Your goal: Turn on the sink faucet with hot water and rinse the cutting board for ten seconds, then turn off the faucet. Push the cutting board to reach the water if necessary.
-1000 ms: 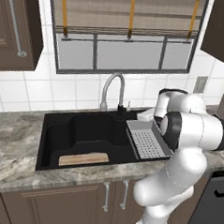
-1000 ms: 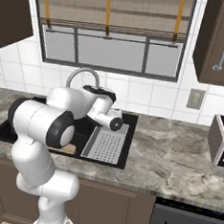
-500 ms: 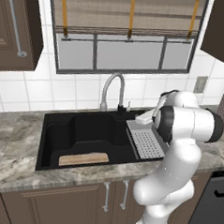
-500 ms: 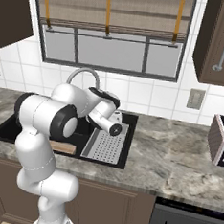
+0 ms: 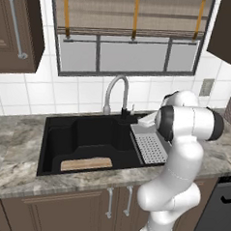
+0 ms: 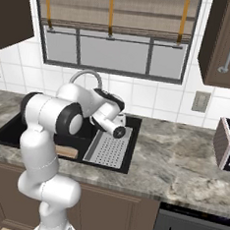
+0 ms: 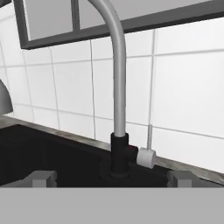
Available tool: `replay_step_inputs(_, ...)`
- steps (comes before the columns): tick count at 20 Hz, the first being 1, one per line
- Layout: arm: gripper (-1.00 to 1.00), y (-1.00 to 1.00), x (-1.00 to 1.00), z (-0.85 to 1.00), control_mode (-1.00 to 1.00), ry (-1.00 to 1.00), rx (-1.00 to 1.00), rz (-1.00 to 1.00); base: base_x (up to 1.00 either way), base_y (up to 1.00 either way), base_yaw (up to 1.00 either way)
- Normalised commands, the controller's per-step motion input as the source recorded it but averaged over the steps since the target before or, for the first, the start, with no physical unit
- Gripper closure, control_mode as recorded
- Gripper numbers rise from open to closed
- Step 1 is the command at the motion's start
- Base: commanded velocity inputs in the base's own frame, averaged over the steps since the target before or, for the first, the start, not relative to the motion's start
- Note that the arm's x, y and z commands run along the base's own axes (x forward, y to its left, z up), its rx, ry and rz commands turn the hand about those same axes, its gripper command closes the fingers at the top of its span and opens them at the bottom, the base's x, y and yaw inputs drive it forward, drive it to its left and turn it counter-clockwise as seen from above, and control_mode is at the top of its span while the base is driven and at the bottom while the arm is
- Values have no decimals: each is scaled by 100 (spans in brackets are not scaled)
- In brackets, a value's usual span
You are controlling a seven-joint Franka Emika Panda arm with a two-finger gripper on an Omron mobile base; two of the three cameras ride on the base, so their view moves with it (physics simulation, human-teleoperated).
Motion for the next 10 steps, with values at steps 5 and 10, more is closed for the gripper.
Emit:
replay_step_inputs(5, -100, 0, 34, 0, -100, 0, 0, 0, 0, 0, 0)
replay_step_inputs(10, -100, 0, 37, 0, -100, 0, 0, 0, 0, 0, 0)
